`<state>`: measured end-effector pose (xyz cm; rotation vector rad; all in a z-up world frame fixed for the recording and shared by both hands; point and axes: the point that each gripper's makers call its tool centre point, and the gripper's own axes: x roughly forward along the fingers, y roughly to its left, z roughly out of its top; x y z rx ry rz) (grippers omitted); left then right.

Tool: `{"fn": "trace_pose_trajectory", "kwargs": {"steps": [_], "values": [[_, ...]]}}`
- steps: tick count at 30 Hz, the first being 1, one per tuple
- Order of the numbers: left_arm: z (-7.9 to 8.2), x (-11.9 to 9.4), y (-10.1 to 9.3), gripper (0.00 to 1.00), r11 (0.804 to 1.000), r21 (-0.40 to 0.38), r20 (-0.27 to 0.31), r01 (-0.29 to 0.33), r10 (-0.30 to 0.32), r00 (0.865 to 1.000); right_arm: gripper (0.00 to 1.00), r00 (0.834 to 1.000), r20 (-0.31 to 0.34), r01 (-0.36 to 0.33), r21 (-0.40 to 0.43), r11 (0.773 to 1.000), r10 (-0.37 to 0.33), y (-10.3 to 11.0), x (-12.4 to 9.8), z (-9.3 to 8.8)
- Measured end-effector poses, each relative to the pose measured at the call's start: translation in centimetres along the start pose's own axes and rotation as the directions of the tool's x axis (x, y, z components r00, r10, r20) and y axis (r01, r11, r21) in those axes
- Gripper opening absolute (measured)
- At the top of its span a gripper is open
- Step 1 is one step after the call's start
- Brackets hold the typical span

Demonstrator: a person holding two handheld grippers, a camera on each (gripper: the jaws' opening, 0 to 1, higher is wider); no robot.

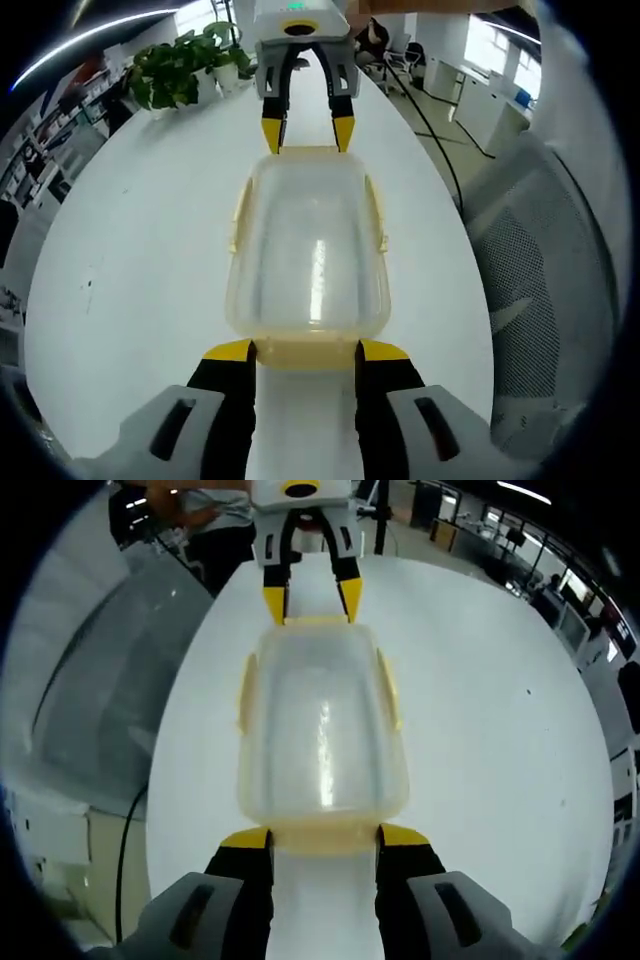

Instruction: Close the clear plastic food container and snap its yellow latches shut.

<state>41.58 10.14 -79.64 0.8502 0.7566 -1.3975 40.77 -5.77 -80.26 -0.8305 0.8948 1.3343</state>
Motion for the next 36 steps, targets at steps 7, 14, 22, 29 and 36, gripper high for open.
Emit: {"fn": "trace_pose_trajectory", "kwargs": {"steps": [7, 14, 22, 29, 36], "values": [[-0.4, 0.0, -0.3, 0.4, 1.0, -0.015, -0.003, 0.014, -0.014, 1.0, 0.4, 1.0, 0.013, -0.003, 0.018, 1.0, 0.002, 0.3, 0.1, 0.0], [-1.3, -0.2, -0.2, 0.52, 0.999, -0.03, -0.003, -0.019, 0.019, 1.0, 0.49, 1.0, 0.022, 0.014, 0.049, 0.999, -0.015, 0.3, -0.1, -0.3], [-1.0, -1.3, 0.0, 0.49, 0.993, -0.109, 0.014, -0.049, 0.05, 0.999, 0.44, 0.998, 0.047, 0.038, 0.137, 0.99, -0.045, 0.2, -1.1, -0.2], [-0.3, -2.0, 0.9, 0.49, 0.966, -0.234, 0.019, -0.11, 0.117, 0.993, 0.41, 0.994, 0.064, 0.067, 0.257, 0.964, -0.086, -0.2, -1.3, 0.3], [0.0, -2.4, 1.0, 0.48, 0.921, -0.372, 0.031, -0.119, 0.14, 0.99, 0.39, 0.992, 0.089, 0.047, 0.409, 0.911, -0.092, -0.2, -1.5, 0.3]]}}
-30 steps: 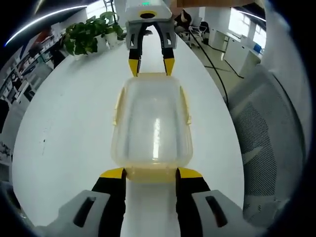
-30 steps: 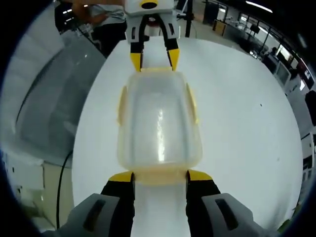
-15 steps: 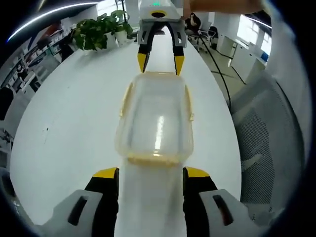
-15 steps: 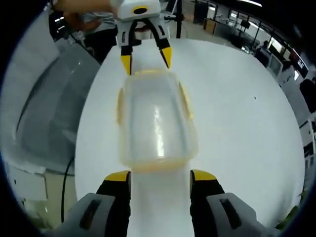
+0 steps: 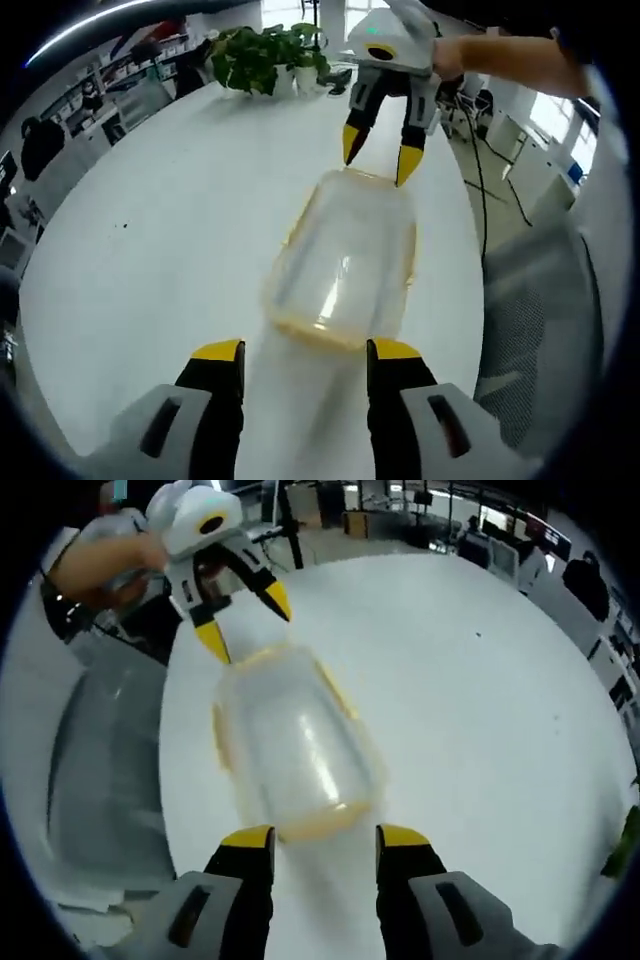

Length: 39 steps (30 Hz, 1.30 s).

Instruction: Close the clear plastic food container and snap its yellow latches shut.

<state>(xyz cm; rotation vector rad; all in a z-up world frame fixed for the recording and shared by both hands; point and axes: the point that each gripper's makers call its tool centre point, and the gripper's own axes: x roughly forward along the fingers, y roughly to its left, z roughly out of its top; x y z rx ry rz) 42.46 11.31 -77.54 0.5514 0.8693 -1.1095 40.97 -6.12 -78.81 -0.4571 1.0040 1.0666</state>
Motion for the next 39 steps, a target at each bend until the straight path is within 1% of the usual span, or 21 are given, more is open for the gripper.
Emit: {"fn": "trace_pose_trajectory", "kwargs": {"steps": [5, 6, 8, 12, 13, 14, 15, 19, 20, 22, 24, 25, 27, 29, 30, 32, 33, 34, 35, 37, 39], "values": [[-0.1, -0.3, -0.4, 0.48, 0.999, -0.047, 0.01, 0.007, -0.007, 1.0, 0.38, 1.0, 0.018, -0.013, 0.06, 0.998, 0.012, 0.4, -0.3, 0.1], [0.0, -0.4, -0.3, 0.48, 0.997, -0.077, 0.02, 0.002, 0.0, 1.0, 0.38, 1.0, 0.023, -0.014, 0.08, 0.997, 0.012, 0.4, -0.3, 0.1], [0.2, -0.5, -0.2, 0.48, 0.99, -0.143, 0.037, -0.001, 0.006, 0.999, 0.38, 0.999, 0.034, -0.007, 0.108, 0.994, 0.003, 0.4, -0.4, 0.4], [0.5, -0.5, 0.1, 0.48, 0.978, -0.21, 0.05, -0.01, 0.02, 0.999, 0.37, 1.0, 0.027, 0.007, 0.17, 0.985, -0.012, 0.5, -0.3, 0.6], [0.5, -0.5, 0.3, 0.48, 0.97, -0.242, 0.048, -0.018, 0.03, 0.998, 0.37, 0.999, 0.034, 0.008, 0.164, 0.986, -0.013, 0.5, -0.3, 0.8], [0.5, -0.5, 0.3, 0.48, 0.97, -0.244, 0.046, -0.02, 0.032, 0.998, 0.37, 0.999, 0.024, 0.023, 0.2, 0.979, -0.029, 0.3, -0.3, 0.7], [0.5, -0.4, 0.2, 0.48, 0.966, -0.258, 0.046, -0.018, 0.031, 0.998, 0.36, 0.999, 0.023, 0.024, 0.199, 0.98, -0.029, 0.2, -0.3, 0.8], [0.3, -0.2, 0.2, 0.48, 0.934, -0.357, 0.038, -0.018, 0.034, 0.999, 0.34, 0.999, 0.003, 0.048, 0.236, 0.97, -0.05, 0.1, -0.3, 0.7], [0.3, -0.2, 0.4, 0.48, 0.926, -0.377, 0.039, -0.03, 0.048, 0.998, 0.35, 0.999, 0.008, 0.045, 0.294, 0.955, -0.049, 0.2, -0.2, 0.8], [0.2, 0.0, 0.4, 0.48, 0.924, -0.38, 0.026, -0.035, 0.048, 0.998, 0.36, 0.999, 0.014, 0.039, 0.313, 0.949, -0.045, 0.2, -0.2, 0.9], [0.4, 0.0, 0.2, 0.48, 0.903, -0.428, 0.034, -0.029, 0.048, 0.998, 0.36, 0.999, -0.008, 0.052, 0.311, 0.949, -0.052, 0.0, 0.0, 0.6], [0.6, 0.0, 0.2, 0.48, 0.895, -0.445, 0.04, -0.028, 0.051, 0.998, 0.35, 0.998, -0.019, 0.057, 0.334, 0.941, -0.054, 0.0, 0.0, 0.4], [0.5, 0.1, 0.5, 0.48, 0.891, -0.451, 0.032, -0.044, 0.065, 0.997, 0.35, 0.998, 0.004, 0.056, 0.379, 0.924, -0.062, -0.2, 0.0, 0.6], [0.8, 0.3, 0.2, 0.48, 0.868, -0.496, 0.045, -0.027, 0.058, 0.997, 0.35, 0.998, 0.011, 0.054, 0.417, 0.907, -0.065, -0.2, 0.0, 0.7], [0.9, 0.4, 0.0, 0.48, 0.852, -0.524, 0.055, -0.012, 0.048, 0.997, 0.35, 0.998, 0.015, 0.052, 0.421, 0.906, -0.064, -0.3, 0.0, 0.7], [0.7, 0.5, 0.1, 0.47, 0.839, -0.544, 0.041, -0.024, 0.055, 0.998, 0.34, 0.997, 0.029, 0.046, 0.469, 0.882, -0.067, -0.3, 0.2, 0.9], [0.6, 0.7, 0.1, 0.47, 0.83, -0.558, 0.04, -0.024, 0.055, 0.998, 0.34, 0.997, 0.037, 0.038, 0.474, 0.88, -0.063, -0.3, 0.3, 1.0], [0.7, 0.8, -0.1, 0.47, 0.818, -0.576, 0.046, -0.015, 0.051, 0.998, 0.33, 0.997, 0.047, 0.022, 0.526, 0.85, -0.055, -0.1, 0.4, 1.1], [0.7, 1.0, -0.2, 0.47, 0.805, -0.593, 0.046, -0.009, 0.044, 0.998, 0.33, 0.998, 0.044, 0.022, 0.544, 0.839, -0.055, -0.1, 0.5, 1.0], [0.5, 1.4, -0.4, 0.46, 0.788, -0.616, 0.037, -0.008, 0.039, 0.999, 0.33, 0.998, 0.048, 0.009, 0.548, 0.836, -0.043, -0.1, 0.9, 0.9], [0.4, 1.6, -0.5, 0.45, 0.78, -0.626, 0.034, -0.007, 0.037, 0.999, 0.33, 0.998, 0.048, 0.005, 0.574, 0.819, -0.039, 0.1, 1.1, 0.8]]}}
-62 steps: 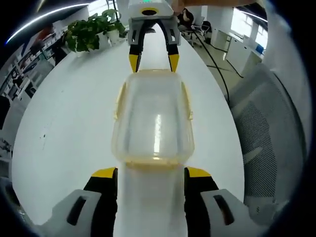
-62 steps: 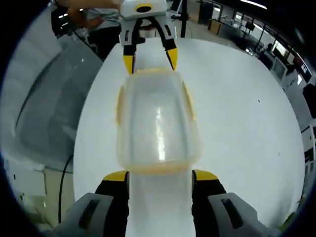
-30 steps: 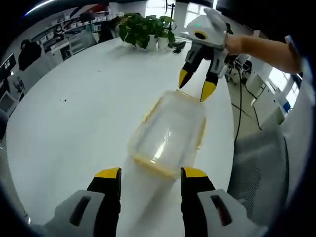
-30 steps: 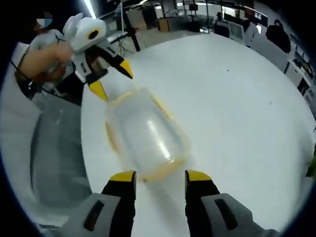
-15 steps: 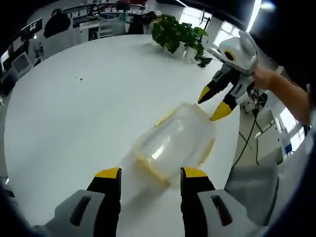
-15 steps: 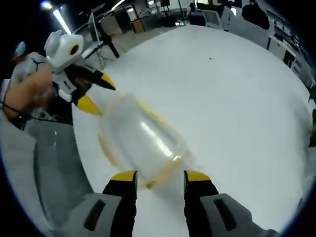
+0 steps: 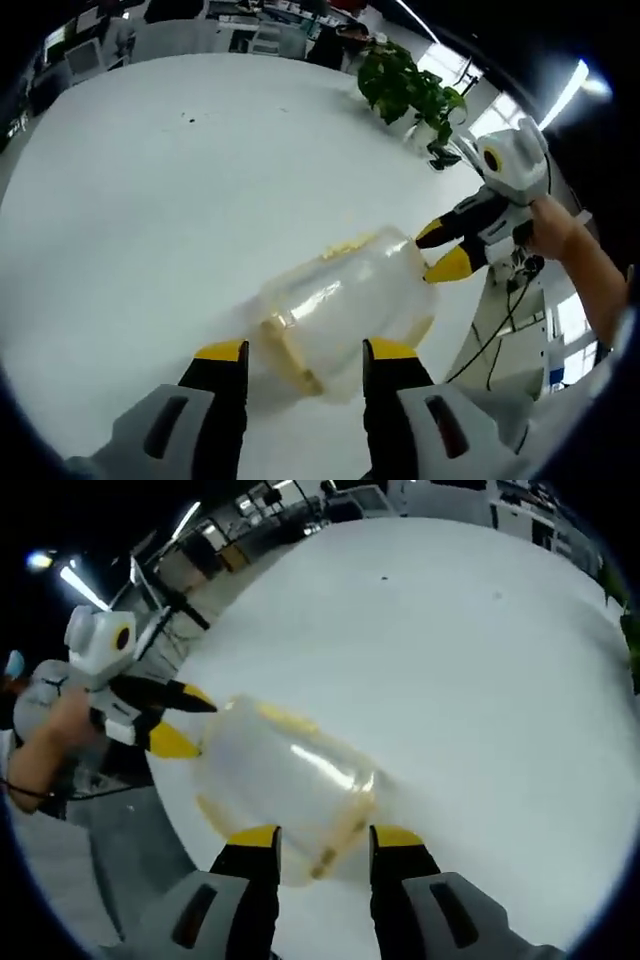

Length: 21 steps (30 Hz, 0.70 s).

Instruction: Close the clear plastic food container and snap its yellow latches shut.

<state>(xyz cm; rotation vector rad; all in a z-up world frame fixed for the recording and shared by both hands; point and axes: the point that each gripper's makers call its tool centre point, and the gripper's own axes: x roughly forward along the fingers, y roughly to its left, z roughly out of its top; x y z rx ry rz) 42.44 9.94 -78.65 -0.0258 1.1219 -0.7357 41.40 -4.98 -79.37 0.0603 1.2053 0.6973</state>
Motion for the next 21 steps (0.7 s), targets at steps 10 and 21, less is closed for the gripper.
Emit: {"fn": "trace_pose_trajectory", "kwargs": {"steps": [10, 21], "values": [[-0.8, 1.0, -0.3, 0.37, 0.999, -0.044, -0.017, 0.011, -0.012, 1.0, 0.32, 1.0, -0.008, -0.004, 0.027, 1.0, 0.005, 0.2, 0.4, -0.3], [-0.6, 1.4, -0.8, 0.29, 0.997, -0.066, -0.015, 0.026, -0.027, 1.0, 0.29, 0.999, -0.03, -0.015, 0.023, 1.0, 0.015, 0.4, 0.6, -0.3]]}}
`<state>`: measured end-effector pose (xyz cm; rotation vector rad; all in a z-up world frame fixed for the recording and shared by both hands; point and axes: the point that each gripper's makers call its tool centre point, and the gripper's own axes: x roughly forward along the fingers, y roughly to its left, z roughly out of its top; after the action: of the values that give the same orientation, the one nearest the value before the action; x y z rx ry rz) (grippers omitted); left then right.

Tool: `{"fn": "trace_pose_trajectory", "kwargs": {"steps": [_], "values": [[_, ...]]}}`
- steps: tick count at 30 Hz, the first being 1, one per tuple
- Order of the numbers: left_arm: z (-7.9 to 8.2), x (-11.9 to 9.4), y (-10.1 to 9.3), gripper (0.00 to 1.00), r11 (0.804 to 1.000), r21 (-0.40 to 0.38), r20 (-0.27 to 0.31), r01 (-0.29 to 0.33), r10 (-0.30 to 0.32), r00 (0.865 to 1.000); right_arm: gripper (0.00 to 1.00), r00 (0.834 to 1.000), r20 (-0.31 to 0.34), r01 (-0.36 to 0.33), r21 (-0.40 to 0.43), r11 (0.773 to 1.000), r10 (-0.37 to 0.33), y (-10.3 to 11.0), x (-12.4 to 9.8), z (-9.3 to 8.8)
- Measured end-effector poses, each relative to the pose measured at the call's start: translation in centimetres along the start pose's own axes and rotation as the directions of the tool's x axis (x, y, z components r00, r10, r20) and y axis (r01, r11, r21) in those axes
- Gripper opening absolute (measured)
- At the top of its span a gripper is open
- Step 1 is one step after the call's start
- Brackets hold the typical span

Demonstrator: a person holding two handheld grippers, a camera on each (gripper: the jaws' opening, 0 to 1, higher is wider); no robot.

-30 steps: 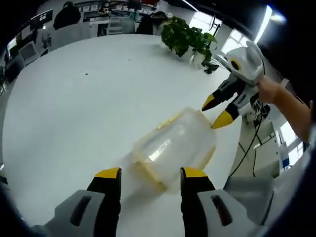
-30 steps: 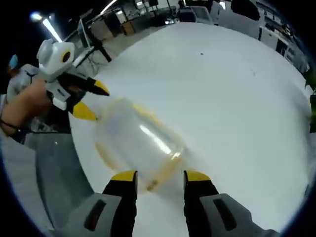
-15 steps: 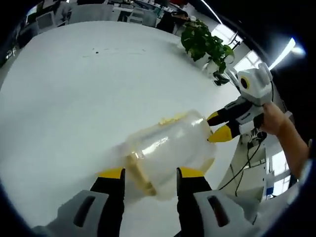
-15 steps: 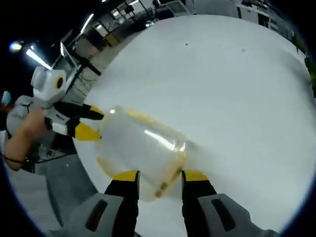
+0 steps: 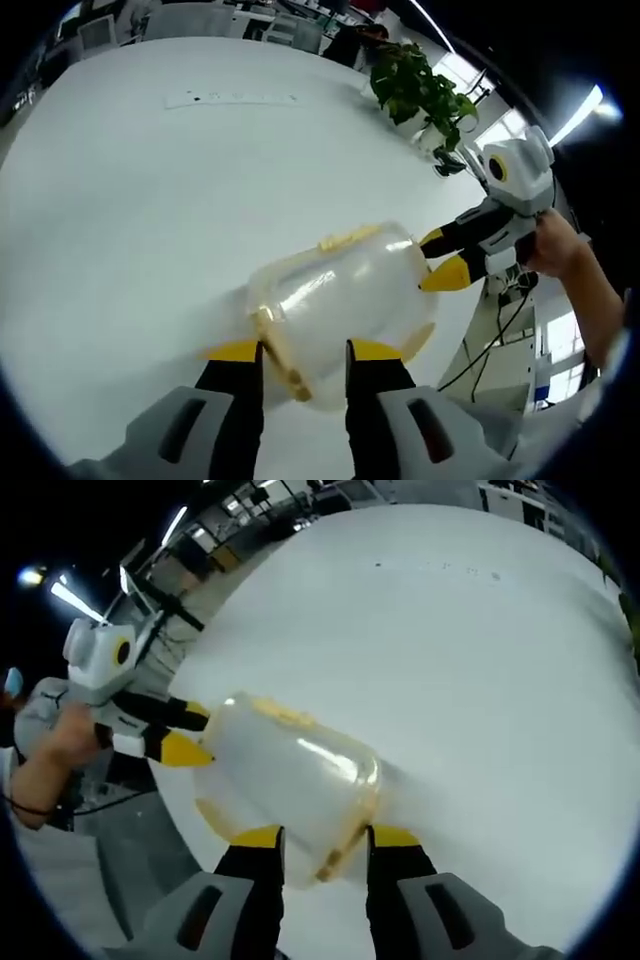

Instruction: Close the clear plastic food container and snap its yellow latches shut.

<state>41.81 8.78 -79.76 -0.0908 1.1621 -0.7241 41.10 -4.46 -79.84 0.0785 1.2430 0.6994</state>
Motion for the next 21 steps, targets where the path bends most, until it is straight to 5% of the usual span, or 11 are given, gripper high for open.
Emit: {"fn": "trace_pose_trajectory", "kwargs": {"steps": [3, 4, 5, 7, 21], "values": [[-0.1, 0.3, 0.6, 0.28, 1.0, -0.022, -0.001, 0.002, -0.002, 1.0, 0.26, 1.0, -0.005, -0.009, 0.004, 1.0, 0.009, 0.0, 0.1, 0.0], [-0.2, 0.3, 0.9, 0.27, 1.0, -0.026, -0.003, -0.001, 0.001, 1.0, 0.26, 0.994, -0.09, -0.045, 0.116, 0.992, 0.056, 0.9, -0.1, -1.8], [-0.1, 0.2, 1.0, 0.27, 1.0, -0.028, 0.004, -0.004, 0.004, 1.0, 0.25, 0.998, -0.029, -0.045, 0.106, 0.993, 0.049, 0.3, 0.8, -1.0], [-0.1, 0.1, 1.1, 0.27, 0.999, -0.04, 0.01, 0.0, 0.001, 1.0, 0.26, 0.999, -0.021, -0.035, 0.062, 0.997, 0.037, 0.1, 0.9, -1.2], [0.2, -0.3, 1.1, 0.3, 0.998, -0.063, 0.009, 0.01, -0.01, 1.0, 0.3, 0.999, -0.05, 0.008, 0.006, 1.0, -0.007, 0.2, 0.4, 0.0]]}}
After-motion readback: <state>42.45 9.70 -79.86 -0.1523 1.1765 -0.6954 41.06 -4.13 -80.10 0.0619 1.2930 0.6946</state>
